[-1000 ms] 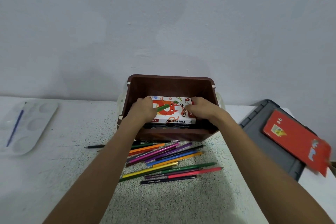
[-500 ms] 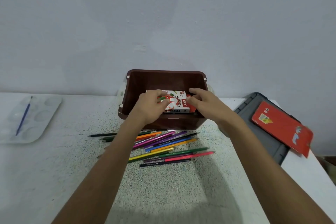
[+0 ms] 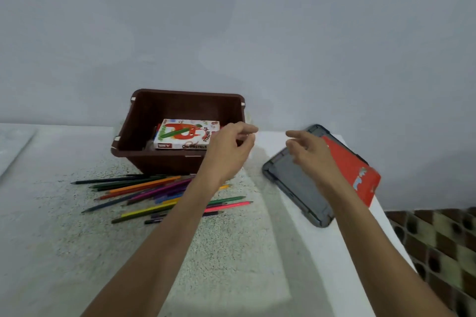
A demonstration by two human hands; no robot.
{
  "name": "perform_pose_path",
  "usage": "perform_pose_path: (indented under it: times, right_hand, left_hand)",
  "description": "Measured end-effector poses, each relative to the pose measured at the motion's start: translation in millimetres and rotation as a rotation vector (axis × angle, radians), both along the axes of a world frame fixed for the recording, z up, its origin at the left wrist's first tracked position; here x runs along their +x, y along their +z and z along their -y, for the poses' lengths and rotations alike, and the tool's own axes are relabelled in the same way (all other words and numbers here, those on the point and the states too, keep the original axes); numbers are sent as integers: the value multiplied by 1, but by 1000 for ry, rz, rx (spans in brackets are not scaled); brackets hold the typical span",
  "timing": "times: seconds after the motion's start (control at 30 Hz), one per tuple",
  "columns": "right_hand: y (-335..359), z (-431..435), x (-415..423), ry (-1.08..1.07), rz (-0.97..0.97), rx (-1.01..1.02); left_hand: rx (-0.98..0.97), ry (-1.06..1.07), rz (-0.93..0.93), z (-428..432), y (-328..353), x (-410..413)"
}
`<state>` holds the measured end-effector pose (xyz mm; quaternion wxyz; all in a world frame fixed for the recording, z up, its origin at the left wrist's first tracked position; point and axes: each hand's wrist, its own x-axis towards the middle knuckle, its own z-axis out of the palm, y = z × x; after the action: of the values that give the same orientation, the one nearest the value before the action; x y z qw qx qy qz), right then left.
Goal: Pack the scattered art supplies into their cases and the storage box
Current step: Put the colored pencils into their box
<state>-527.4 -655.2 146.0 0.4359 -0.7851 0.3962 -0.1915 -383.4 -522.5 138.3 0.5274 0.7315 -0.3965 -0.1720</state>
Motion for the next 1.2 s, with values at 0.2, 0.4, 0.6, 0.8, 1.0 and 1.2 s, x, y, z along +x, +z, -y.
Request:
perform_pose_path:
  times: [0.2, 0.4, 0.6, 0.8, 1.0, 1.2]
  right_hand:
    - [-25, 68, -69, -141, -88, -8]
    - [-44, 114, -119, -265, -163, 41]
    - [-64, 137, -150, -362, -204, 79]
    - [-82, 134, -160, -415, -53, 278]
    - [-91, 129, -160, -482, 46, 256]
    - [-92, 110, -155, -474, 101, 199]
  left_hand:
    - [11, 24, -49, 74, -21, -57]
    - [155, -14, -75, 126, -53, -97]
    - [290, -132, 14, 165, -83, -119]
    - [420, -234, 18, 185, -96, -124]
    - [371, -121, -22, 178, -102, -121]
    - [327, 26, -55, 151, -89, -114]
